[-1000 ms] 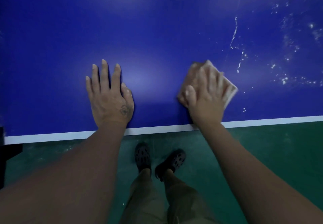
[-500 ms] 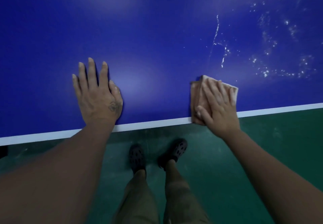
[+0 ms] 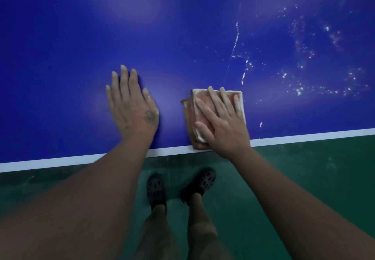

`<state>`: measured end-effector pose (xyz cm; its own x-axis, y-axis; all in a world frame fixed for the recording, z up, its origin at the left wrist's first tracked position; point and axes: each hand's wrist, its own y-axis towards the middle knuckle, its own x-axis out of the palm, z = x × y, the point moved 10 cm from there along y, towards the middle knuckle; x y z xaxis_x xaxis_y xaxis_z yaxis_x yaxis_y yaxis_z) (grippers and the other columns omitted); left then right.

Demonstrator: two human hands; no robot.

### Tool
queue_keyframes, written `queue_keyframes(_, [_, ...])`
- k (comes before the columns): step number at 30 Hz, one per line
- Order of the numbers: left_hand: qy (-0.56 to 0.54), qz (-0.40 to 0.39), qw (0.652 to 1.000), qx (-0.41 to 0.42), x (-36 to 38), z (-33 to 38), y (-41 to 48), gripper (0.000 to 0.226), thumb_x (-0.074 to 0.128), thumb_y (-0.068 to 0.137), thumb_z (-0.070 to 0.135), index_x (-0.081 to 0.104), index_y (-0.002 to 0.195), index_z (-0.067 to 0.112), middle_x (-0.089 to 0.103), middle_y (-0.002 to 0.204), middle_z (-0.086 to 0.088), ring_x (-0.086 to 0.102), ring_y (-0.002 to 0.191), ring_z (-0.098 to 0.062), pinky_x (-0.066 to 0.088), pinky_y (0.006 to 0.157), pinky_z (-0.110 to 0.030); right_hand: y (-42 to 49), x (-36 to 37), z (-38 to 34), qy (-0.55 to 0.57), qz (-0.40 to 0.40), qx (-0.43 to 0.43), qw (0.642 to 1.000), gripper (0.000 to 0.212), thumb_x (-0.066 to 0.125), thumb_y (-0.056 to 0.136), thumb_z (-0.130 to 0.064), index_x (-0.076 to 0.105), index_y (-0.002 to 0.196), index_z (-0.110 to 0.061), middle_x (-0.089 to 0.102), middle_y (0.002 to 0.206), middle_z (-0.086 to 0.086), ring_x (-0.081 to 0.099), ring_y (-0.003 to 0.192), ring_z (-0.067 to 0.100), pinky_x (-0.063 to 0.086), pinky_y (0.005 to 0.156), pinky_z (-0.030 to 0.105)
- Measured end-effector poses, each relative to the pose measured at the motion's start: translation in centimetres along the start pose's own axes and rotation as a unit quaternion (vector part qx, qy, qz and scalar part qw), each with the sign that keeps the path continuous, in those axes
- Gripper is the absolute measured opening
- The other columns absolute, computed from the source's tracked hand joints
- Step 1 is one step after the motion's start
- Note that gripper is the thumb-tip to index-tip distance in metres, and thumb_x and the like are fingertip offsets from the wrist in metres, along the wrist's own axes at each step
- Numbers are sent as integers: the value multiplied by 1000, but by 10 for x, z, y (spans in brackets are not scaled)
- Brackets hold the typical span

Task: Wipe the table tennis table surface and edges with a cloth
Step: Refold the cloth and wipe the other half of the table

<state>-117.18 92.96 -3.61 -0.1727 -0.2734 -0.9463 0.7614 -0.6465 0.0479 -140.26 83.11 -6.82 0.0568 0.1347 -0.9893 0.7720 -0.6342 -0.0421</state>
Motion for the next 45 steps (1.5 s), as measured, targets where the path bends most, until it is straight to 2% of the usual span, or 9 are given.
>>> queue_keyframes(5, [39, -11, 998, -46, 35, 31, -14, 69, 26, 115, 44, 20, 174, 10, 11, 183, -11, 4, 170, -35, 1, 138, -53, -42, -11, 110, -27, -20, 61, 998, 66, 24, 110, -64, 23, 171, -37, 8, 181, -3, 2, 168, 25, 8, 132, 63])
queue_keyframes(8, [57, -1, 997, -51, 44, 27, -13, 71, 26, 113, 47, 20, 174, 11, 11, 183, -11, 5, 170, -35, 3, 138, -54, -52, -14, 134, -43, -24, 68, 997, 67, 24, 111, -61, 25, 171, -32, 10, 181, -1, 4, 168, 28, 9, 130, 68])
queue_keyframes(15, [17, 17, 998, -59, 40, 26, -11, 63, 34, 114, 38, 32, 171, 11, 21, 182, -9, 12, 170, -32, 7, 138, -54, 41, -8, 21, 16, 36, -46, 998, 60, 41, 111, -58, 41, 166, -32, 22, 179, 2, 13, 167, 30, 16, 129, 65])
queue_keyframes(20, [10, 32, 998, -61, 38, 26, -11, 60, 38, 114, 33, 37, 169, 9, 25, 180, -9, 14, 169, -32, 8, 138, -54, 109, -8, 6, 55, 45, -54, 996, 61, 39, 111, -59, 39, 166, -34, 23, 178, -1, 11, 167, 27, 7, 133, 61])
queue_keyframes(25, [23, 17, 997, -72, 41, 26, -11, 62, 33, 114, 36, 32, 171, 12, 20, 182, -6, 9, 170, -28, 6, 138, -52, 87, -25, 101, 39, 68, -11, 997, 60, 46, 108, -57, 42, 164, -36, 25, 178, -3, 14, 167, 25, 7, 134, 52])
queue_keyframes(30, [26, 19, 997, -68, 39, 30, -11, 61, 34, 114, 34, 34, 170, 9, 21, 182, -8, 11, 170, -30, 8, 138, -55, 56, -36, 204, -7, 36, 116, 993, 63, 38, 110, -53, 31, 169, -31, 17, 180, 2, 6, 168, 29, 6, 130, 67])
queue_keyframes(33, [24, 18, 997, -69, 38, 30, -11, 61, 34, 114, 33, 34, 170, 9, 21, 182, -8, 11, 170, -31, 8, 138, -55, 56, -31, 175, -4, 37, 100, 994, 64, 38, 110, -52, 31, 170, -30, 15, 180, 3, 5, 168, 31, 6, 130, 67])
queue_keyframes(40, [26, 38, 997, -60, 36, 30, -10, 59, 37, 114, 32, 38, 169, 8, 25, 180, -11, 16, 169, -33, 12, 137, -57, 130, -9, 1, 51, 64, -44, 996, 60, 42, 110, -58, 41, 165, -33, 23, 178, 1, 12, 167, 29, 12, 130, 65])
queue_keyframes(45, [31, 38, 997, -59, 36, 29, -10, 60, 38, 113, 33, 37, 169, 9, 25, 180, -10, 16, 169, -33, 13, 137, -56, 161, -17, 33, 61, 90, -40, 993, 60, 47, 108, -58, 45, 163, -34, 29, 176, -1, 19, 166, 28, 12, 131, 62])
